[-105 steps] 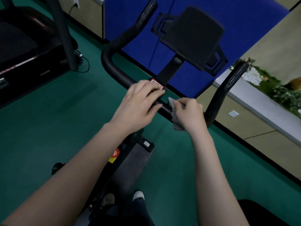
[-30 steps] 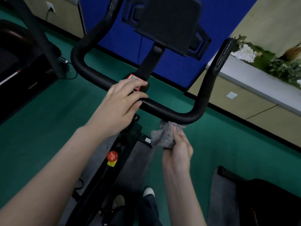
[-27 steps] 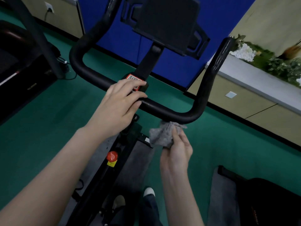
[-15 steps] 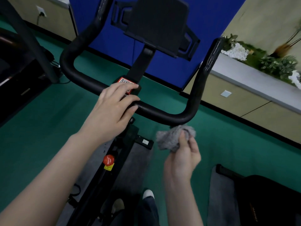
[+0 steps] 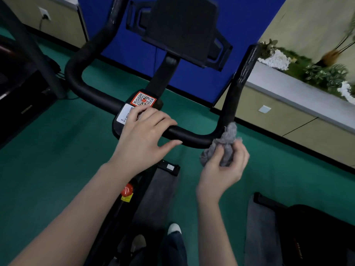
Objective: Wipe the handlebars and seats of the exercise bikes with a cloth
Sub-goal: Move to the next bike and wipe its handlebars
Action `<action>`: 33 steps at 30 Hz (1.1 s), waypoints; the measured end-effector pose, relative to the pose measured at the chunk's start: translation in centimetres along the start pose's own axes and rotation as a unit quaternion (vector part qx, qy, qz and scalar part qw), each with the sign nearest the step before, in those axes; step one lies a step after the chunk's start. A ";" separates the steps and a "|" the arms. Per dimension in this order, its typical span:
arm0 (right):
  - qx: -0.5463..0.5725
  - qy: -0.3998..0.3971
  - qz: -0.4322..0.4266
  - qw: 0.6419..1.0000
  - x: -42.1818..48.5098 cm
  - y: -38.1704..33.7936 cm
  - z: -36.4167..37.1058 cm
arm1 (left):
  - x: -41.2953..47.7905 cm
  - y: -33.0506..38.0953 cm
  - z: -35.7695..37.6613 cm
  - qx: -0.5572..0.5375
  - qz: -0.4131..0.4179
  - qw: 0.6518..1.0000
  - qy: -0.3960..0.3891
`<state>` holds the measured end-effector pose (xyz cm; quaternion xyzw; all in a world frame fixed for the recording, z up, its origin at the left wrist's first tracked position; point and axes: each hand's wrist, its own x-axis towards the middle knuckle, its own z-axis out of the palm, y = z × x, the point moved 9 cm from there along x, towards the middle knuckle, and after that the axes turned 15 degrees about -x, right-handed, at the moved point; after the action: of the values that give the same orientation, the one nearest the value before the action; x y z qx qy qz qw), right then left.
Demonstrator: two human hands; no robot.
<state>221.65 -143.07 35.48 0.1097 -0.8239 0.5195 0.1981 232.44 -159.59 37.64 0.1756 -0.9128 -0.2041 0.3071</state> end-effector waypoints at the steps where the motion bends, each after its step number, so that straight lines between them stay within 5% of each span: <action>1: -0.022 -0.007 -0.040 0.999 0.7 -0.5 0.0 | 0.0 -0.1 0.0 -0.002 -0.003 1.000 0.004; 4: -0.080 -0.058 -0.202 0.974 1.2 -2.6 0.7 | 0.0 -0.2 -0.1 -0.006 -0.011 1.000 0.010; 9: -0.178 -0.235 -0.409 0.863 1.9 -5.3 3.5 | 0.0 -0.2 0.1 -0.007 -0.009 1.000 0.012; 13: -0.260 -0.371 -0.441 0.774 2.9 -6.6 6.5 | -0.1 -0.2 0.0 -0.007 -0.008 1.000 0.013; 17: -0.285 -0.532 -0.386 0.698 2.2 -7.2 9.7 | -0.1 -0.1 -0.1 -0.010 -0.005 1.000 0.018; 24: -0.337 -0.563 -0.408 0.635 2.6 -6.4 10.1 | -0.1 0.1 0.1 -0.015 0.001 1.000 0.001; 27: -0.338 -0.502 -0.462 0.649 3.4 -6.4 9.2 | -0.1 0.5 0.2 0.005 -0.008 1.000 -0.004; 33: -0.260 -0.420 -0.431 0.755 3.5 -5.9 6.8 | 1.0 3.1 2.7 -0.006 -0.006 0.999 -0.047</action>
<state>219.37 -151.69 39.23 0.6047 -0.7931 0.0471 0.0555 229.37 -156.69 37.59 0.1698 -0.9238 -0.2193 0.2640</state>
